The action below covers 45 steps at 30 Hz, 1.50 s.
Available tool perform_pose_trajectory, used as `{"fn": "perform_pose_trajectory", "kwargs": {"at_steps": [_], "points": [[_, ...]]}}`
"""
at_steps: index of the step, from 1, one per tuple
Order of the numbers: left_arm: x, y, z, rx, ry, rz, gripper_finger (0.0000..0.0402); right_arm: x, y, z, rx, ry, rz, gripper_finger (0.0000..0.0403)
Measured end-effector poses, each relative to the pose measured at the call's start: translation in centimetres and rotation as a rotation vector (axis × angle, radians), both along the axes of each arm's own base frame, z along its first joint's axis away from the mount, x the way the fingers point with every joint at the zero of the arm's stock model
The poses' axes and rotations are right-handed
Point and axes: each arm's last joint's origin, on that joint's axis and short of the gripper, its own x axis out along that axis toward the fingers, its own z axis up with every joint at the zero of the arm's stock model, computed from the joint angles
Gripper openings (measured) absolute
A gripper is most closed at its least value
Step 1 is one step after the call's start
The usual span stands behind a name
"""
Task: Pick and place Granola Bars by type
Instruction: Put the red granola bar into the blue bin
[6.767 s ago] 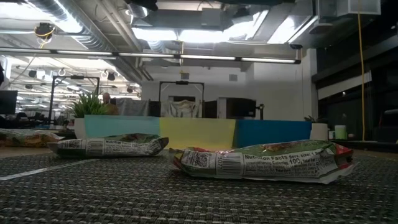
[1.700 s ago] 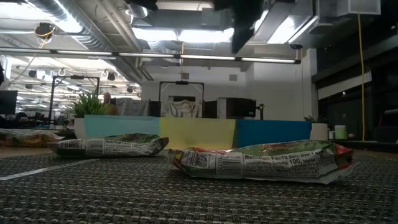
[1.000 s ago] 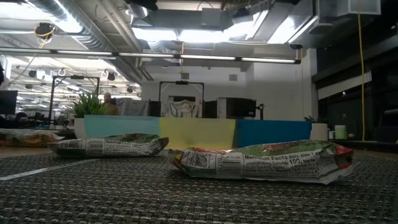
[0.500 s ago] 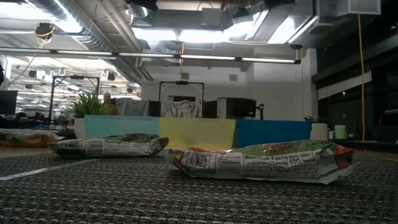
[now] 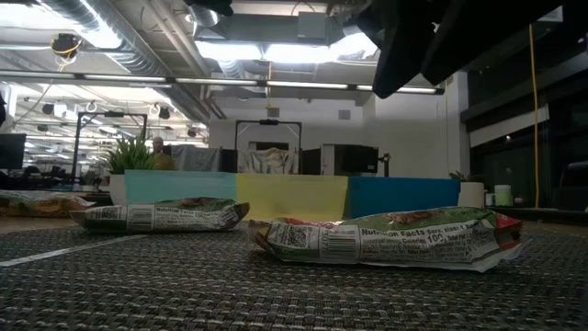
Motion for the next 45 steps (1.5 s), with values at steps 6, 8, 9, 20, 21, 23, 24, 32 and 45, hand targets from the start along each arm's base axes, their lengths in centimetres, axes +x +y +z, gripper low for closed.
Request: {"fn": "perform_pose_trajectory", "kwargs": {"at_steps": [6, 8, 9, 20, 21, 23, 24, 32, 45], "points": [[0.0, 0.0, 0.0, 0.000, 0.000, 0.000, 0.0175, -0.1, 0.2, 0.0, 0.041, 0.016, -0.038, 0.0245], [0.0, 0.0, 0.0, 0.000, 0.000, 0.000, 0.0175, -0.1, 0.2, 0.0, 0.046, 0.014, -0.055, 0.0268], [0.0, 0.0, 0.0, 0.000, 0.000, 0.000, 0.0175, -0.1, 0.2, 0.0, 0.049, 0.014, -0.058, 0.0278], [0.0, 0.0, 0.0, 0.000, 0.000, 0.000, 0.0175, 1.0, 0.8, -2.8, 0.041, 0.040, -0.080, 0.0299], [0.0, 0.0, 0.0, 0.000, 0.000, 0.000, 0.0175, 1.1, 0.9, -3.2, 0.037, 0.048, -0.080, 0.0297], [0.0, 0.0, 0.0, 0.000, 0.000, 0.000, 0.0175, 1.2, 0.9, -3.8, 0.029, 0.064, -0.084, 0.0296], [0.0, 0.0, 0.0, 0.000, 0.000, 0.000, 0.0175, 1.2, 0.9, -4.2, 0.027, 0.071, -0.088, 0.0296], [0.0, 0.0, 0.0, 0.000, 0.000, 0.000, 0.0175, 1.4, 1.1, -5.7, 0.030, 0.120, -0.093, 0.0295], [0.0, 0.0, 0.0, 0.000, 0.000, 0.000, 0.0175, 1.5, 1.1, -6.6, 0.064, 0.144, -0.146, 0.0295]]}}
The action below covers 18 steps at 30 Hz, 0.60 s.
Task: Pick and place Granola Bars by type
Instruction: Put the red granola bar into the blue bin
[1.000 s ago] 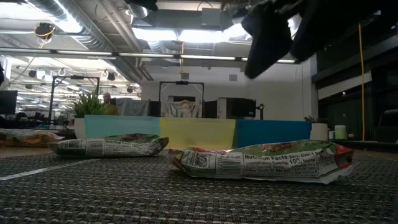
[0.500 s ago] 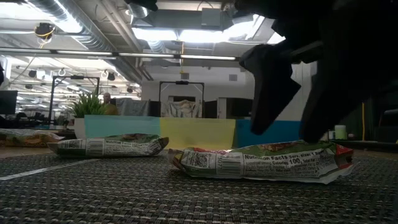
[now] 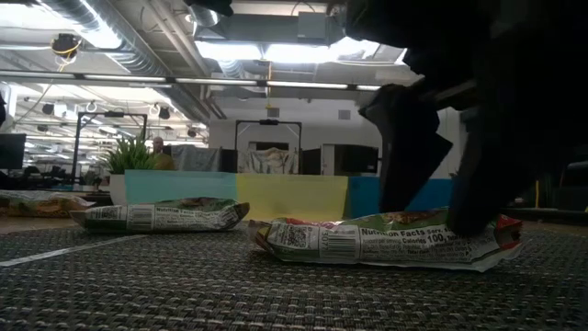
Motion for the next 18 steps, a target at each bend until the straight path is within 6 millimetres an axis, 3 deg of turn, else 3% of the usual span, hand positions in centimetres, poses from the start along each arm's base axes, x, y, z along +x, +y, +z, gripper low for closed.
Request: {"fn": "perform_pose_trajectory", "kwargs": {"at_steps": [14, 18], "points": [[0.01, 0.00, -0.01, 0.000, 0.000, 0.000, 0.0175, 0.40, -0.53, -0.85, 0.015, 0.026, -0.071, 0.0295], [0.01, 0.00, -0.01, 0.000, 0.000, 0.000, 0.0175, 0.46, -0.61, -0.85, 0.017, 0.026, -0.077, 0.0278]]}}
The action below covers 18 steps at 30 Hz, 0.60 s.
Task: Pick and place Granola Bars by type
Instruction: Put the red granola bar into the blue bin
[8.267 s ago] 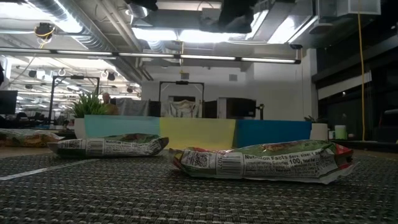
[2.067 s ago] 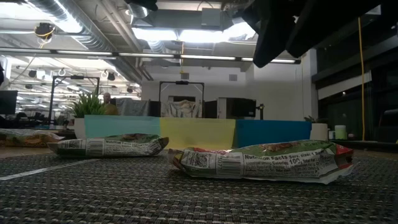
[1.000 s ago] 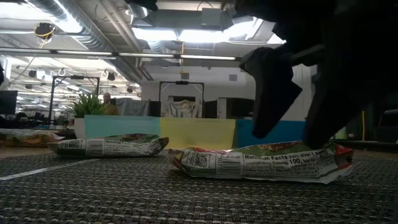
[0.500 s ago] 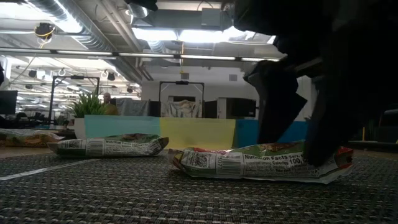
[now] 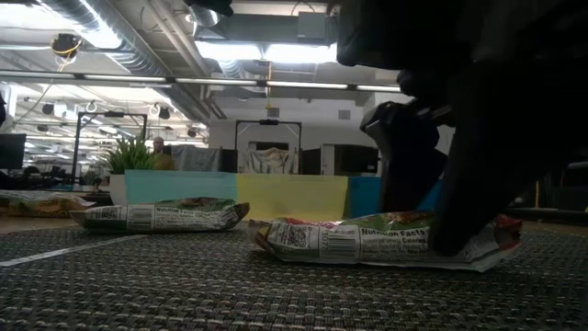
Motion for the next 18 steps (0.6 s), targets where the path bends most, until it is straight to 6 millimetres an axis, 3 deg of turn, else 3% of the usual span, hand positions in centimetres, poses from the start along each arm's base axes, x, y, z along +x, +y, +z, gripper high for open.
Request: {"fn": "perform_pose_trajectory", "kwargs": {"at_steps": [18], "points": [[0.0, 0.0, 0.0, 0.000, 0.000, 0.000, 0.0175, 0.5, -1.0, 0.8, -0.033, -0.029, 0.044, 0.0047]]}}
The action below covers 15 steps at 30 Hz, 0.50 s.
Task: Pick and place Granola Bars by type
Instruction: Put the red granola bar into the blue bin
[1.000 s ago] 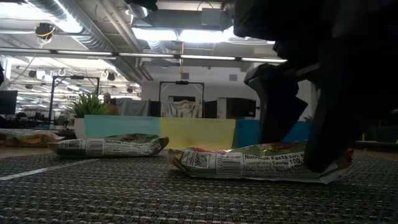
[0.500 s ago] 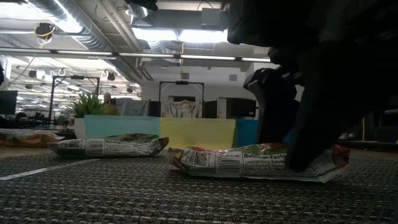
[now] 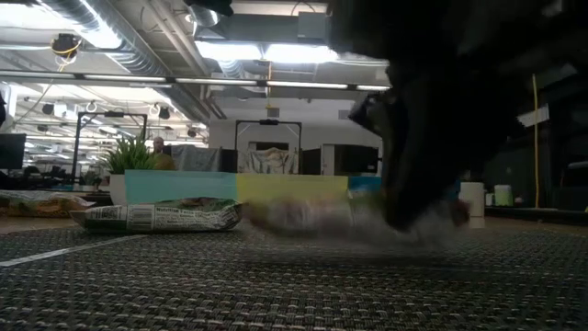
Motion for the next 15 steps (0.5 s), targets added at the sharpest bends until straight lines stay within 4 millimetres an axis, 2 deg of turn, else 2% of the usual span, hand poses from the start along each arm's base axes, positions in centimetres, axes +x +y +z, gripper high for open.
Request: {"fn": "perform_pose_trajectory", "kwargs": {"at_steps": [2, 6, 12, 15], "points": [[0.0, 0.0, 0.0, 0.000, 0.001, 0.000, 0.0175, 0.0, -0.5, 1.2, 0.002, -0.025, 0.006, 0.0035], [0.0, 0.0, 0.0, 0.000, 0.000, 0.000, 0.0175, -0.4, -1.8, 4.9, 0.014, -0.107, 0.011, 0.0026], [0.0, 0.0, 0.0, 0.000, -0.001, 0.000, 0.0175, -3.3, -4.3, 11.7, -0.091, -0.241, -0.047, 0.0030], [0.0, 0.0, 0.0, 0.000, 0.000, 0.000, 0.0175, -5.1, -5.7, 14.3, -0.154, -0.293, -0.106, 0.0031]]}}
